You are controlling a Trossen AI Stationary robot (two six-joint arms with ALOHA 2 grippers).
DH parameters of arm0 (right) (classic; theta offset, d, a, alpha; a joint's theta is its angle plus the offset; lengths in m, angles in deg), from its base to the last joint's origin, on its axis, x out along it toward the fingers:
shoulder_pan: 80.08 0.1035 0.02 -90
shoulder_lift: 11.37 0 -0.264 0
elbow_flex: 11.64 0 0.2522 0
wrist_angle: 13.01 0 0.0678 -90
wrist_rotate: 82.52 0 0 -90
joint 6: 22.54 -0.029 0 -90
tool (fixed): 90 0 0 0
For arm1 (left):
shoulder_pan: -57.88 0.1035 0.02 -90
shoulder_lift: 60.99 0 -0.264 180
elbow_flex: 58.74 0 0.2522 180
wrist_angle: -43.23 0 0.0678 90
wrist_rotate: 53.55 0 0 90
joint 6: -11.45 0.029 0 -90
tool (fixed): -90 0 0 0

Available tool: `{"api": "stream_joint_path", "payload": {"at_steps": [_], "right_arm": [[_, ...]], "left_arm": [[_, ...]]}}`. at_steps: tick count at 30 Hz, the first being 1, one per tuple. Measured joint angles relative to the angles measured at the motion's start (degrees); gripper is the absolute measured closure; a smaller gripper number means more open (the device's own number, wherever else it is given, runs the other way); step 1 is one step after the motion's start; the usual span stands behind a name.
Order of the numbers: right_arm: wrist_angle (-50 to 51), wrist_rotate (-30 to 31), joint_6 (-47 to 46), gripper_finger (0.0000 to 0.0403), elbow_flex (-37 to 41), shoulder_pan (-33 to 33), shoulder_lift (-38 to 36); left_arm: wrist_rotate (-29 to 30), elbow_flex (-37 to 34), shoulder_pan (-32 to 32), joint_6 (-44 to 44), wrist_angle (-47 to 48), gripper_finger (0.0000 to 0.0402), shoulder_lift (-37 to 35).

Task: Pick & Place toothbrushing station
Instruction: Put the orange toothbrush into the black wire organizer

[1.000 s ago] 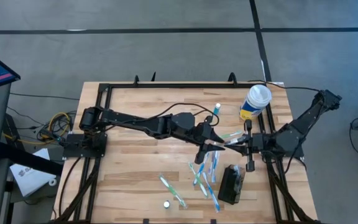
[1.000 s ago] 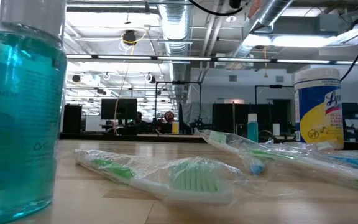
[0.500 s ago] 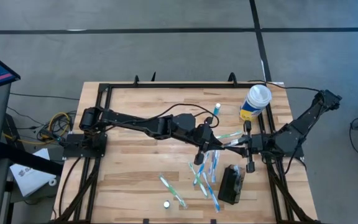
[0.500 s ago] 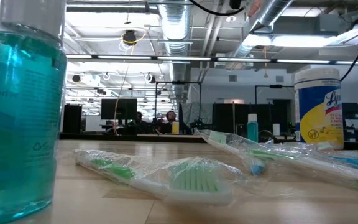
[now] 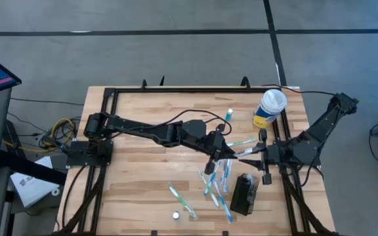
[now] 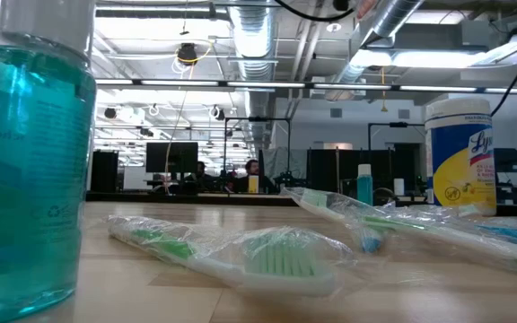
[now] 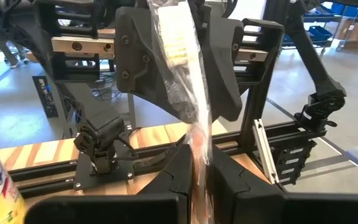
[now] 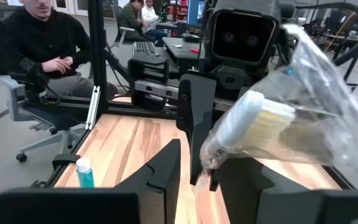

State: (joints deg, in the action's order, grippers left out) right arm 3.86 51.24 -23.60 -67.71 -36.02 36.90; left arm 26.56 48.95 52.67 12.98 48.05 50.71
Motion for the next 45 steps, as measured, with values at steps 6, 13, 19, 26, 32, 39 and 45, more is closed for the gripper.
{"api": "stream_joint_path", "payload": {"at_steps": [6, 13, 19, 26, 32, 39, 45], "right_arm": [[2.78, 0.27, -1.4, 0.0299, 0.0, 1.46, -0.55], [7.83, 1.54, -6.81, 0.03, 0.0, 4.08, -2.86], [9.96, 1.76, -9.54, 0.03, 0.0, 6.94, -3.82], [10.02, 1.92, -10.13, 0.03, 0.0, 9.33, -3.78], [10.0, 5.43, -10.1, 0.03, 0.0, 10.37, -3.78], [10.0, 5.8, -10.08, 0.03, 0.0, 10.36, -3.78], [9.98, 5.8, -9.94, 0.03, 0.0, 10.34, -3.78]], "left_arm": [[-0.64, 0.0, -0.23, 1.11, -0.21, 0.0389, 0.0], [-0.57, -0.01, -1.16, 2.69, -0.86, 0.0389, 0.0], [-0.63, -4.72, -2.65, 2.6, -11.14, 0.0389, 0.0], [-0.63, -14.02, -4.55, -0.61, -29.06, 0.0389, 0.07], [-0.4, -21.04, -7.55, -1.43, -44.05, 0.0389, 0.02], [2.6, -23.8, -10.51, 1.14, -53.01, 0.0389, 1.92], [2.67, -23.25, -11.26, -0.44, -64.06, 0.0389, 9.46]]}}
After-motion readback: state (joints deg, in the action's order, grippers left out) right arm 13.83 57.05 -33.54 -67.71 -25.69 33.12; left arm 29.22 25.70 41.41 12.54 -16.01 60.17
